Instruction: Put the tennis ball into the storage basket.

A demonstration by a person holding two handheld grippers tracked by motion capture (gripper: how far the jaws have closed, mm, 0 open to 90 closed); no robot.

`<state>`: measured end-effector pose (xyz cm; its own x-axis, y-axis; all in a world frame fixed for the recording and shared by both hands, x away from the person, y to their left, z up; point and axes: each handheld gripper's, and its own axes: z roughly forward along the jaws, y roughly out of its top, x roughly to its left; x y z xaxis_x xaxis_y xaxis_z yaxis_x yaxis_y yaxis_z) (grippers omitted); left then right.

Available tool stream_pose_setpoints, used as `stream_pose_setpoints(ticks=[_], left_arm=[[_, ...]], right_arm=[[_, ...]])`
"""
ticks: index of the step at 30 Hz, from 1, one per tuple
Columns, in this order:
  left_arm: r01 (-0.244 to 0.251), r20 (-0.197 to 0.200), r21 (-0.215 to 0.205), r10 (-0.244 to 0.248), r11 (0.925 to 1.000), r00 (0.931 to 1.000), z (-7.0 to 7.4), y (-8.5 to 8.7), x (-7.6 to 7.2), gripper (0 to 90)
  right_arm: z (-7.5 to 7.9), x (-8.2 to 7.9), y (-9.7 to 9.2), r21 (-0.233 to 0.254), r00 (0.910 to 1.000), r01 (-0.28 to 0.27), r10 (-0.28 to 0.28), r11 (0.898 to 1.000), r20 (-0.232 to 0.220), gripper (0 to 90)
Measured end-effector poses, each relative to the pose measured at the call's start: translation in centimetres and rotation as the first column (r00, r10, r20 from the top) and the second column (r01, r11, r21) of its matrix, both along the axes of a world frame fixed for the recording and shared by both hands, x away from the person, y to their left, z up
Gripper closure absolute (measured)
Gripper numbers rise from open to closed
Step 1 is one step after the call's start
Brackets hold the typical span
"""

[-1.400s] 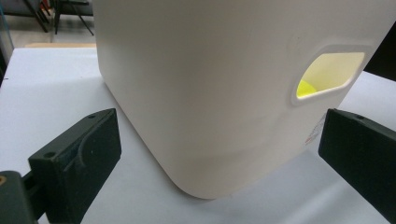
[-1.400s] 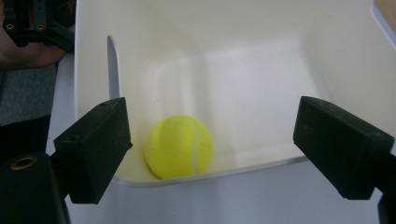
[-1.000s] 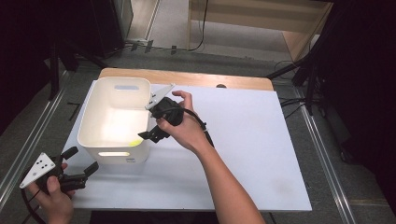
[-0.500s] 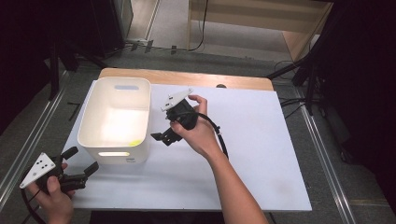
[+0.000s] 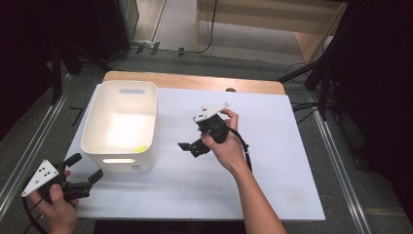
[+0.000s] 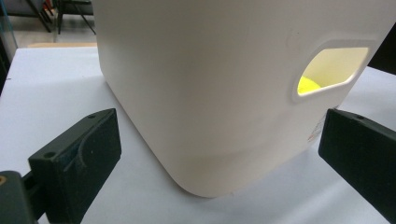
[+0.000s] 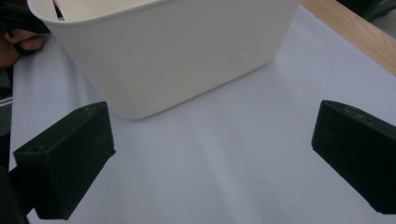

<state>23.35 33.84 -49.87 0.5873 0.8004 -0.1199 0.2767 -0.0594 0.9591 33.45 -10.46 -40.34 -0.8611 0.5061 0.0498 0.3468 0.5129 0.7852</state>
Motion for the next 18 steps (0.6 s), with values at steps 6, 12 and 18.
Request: stream_pose_setpoints(ticks=[6, 12, 18], left_arm=[[0.001, -0.001, 0.005, -0.001, 1.0, 1.0, 0.0, 0.0, 0.0, 0.0], [-0.001, -0.001, 0.007, 0.001, 1.0, 1.0, 0.0, 0.0, 0.0, 0.0], [-0.001, 0.0, 0.011, 0.001, 0.9999, 1.0, 0.0, -0.1, 0.0, 0.0]], right_arm=[[-0.9, -0.7, -2.5, 0.028, 0.9984, 0.056, -0.056, 0.998, -0.011, 0.0], [-1.7, -1.5, -4.8, 0.043, 0.9958, 0.091, -0.091, 0.995, -0.006, 0.0], [-2.7, -2.3, -7.2, 0.074, 0.9897, 0.143, -0.143, 0.987, -0.01, 0.0]])
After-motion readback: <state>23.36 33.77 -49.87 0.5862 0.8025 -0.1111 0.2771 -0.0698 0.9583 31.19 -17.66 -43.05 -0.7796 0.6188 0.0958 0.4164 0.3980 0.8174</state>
